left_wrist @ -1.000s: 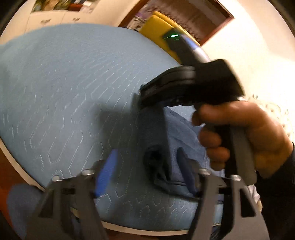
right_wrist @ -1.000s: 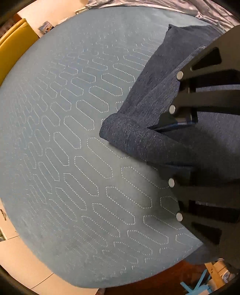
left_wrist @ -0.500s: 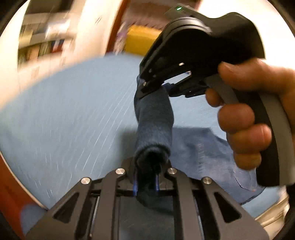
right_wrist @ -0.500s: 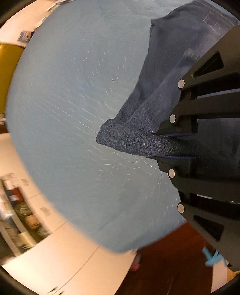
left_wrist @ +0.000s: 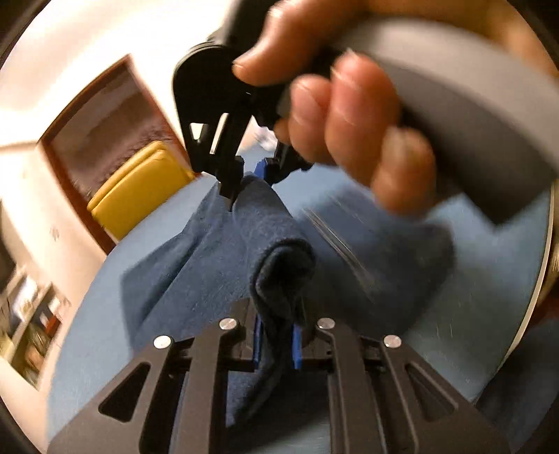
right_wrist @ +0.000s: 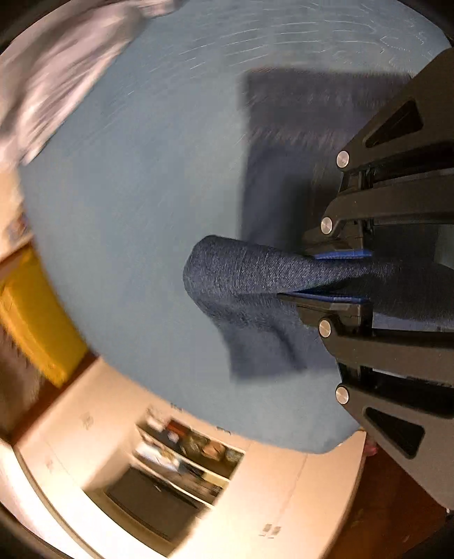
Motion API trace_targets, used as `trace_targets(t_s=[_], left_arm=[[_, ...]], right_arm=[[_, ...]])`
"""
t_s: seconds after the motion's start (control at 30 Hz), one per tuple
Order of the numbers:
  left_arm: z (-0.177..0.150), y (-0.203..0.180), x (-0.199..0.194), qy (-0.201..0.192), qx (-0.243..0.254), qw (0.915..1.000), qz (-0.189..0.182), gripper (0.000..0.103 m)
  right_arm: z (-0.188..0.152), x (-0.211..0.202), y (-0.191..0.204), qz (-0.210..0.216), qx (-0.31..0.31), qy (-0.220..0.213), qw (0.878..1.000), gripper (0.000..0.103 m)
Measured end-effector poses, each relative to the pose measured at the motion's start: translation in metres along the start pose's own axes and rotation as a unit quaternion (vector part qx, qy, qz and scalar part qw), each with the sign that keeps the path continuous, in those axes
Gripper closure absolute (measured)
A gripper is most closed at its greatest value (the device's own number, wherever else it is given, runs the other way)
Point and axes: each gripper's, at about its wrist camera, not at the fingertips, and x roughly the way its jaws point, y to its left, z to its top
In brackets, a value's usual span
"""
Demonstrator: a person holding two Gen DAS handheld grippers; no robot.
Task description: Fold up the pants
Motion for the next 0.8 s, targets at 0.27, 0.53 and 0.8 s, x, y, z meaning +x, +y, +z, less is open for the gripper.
trace_targets(t_s=[0.27,0.53,0.8], left_arm=[[-0.034,-0.054,0.017,-0.018,0.109,0.9911,0.074,0.056],[-0.032,-0.089,0.007,-0.03,0.147,0.9859,0.074,0.09],[-0.015,-0.097,-0.029,-0.052,0.124,0.9883,0.072,0.091]], right_arm=[[-0.018,0.022,-0.066,0.056,0.028,-0.003,0.998,0.045],[0.012,0.037,-0.054,0.032,0.007,0.015,0.999,0.035],[0.035,0.054,-0.044,0.029,0.01,0.035,0.999,0.035]])
